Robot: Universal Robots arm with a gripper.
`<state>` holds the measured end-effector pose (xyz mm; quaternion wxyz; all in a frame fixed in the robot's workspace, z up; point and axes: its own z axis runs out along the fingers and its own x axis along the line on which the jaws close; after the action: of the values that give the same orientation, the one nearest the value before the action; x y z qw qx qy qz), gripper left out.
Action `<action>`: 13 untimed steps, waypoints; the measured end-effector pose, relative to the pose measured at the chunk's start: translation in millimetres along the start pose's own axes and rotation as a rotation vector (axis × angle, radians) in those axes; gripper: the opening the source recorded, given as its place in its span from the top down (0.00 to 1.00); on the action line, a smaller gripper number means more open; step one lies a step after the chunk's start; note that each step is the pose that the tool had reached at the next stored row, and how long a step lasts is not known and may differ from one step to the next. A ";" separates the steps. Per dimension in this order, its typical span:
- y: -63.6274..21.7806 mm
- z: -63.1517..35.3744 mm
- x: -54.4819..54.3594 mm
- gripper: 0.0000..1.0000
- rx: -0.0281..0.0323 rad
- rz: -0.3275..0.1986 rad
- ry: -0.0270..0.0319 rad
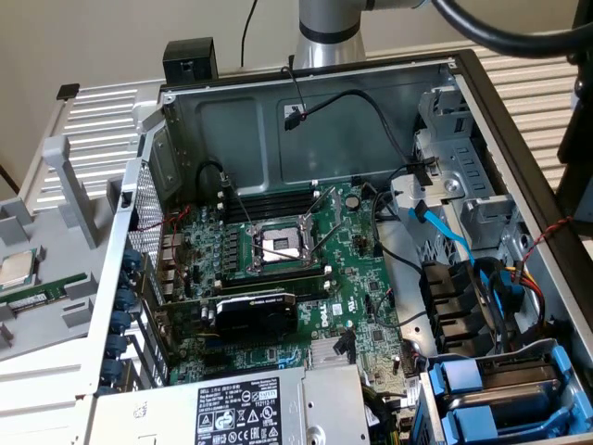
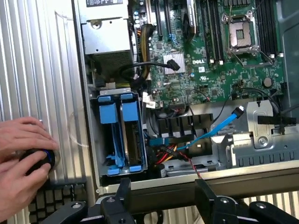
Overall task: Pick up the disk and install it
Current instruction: 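Insert the first disk wire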
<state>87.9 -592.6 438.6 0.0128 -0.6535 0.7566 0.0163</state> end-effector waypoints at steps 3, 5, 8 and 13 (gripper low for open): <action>-0.2 5.2 0.2 0.35 0.0015 0.038 -0.0007; -0.5 8.7 0.3 0.35 0.0026 0.063 -0.0007; -0.8 14.3 0.5 0.35 0.0041 0.101 -0.0013; -1.1 23.3 0.7 0.35 0.0064 0.159 -0.0014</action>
<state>88.9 -592.5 415.3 0.0141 -0.5915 0.8060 0.0152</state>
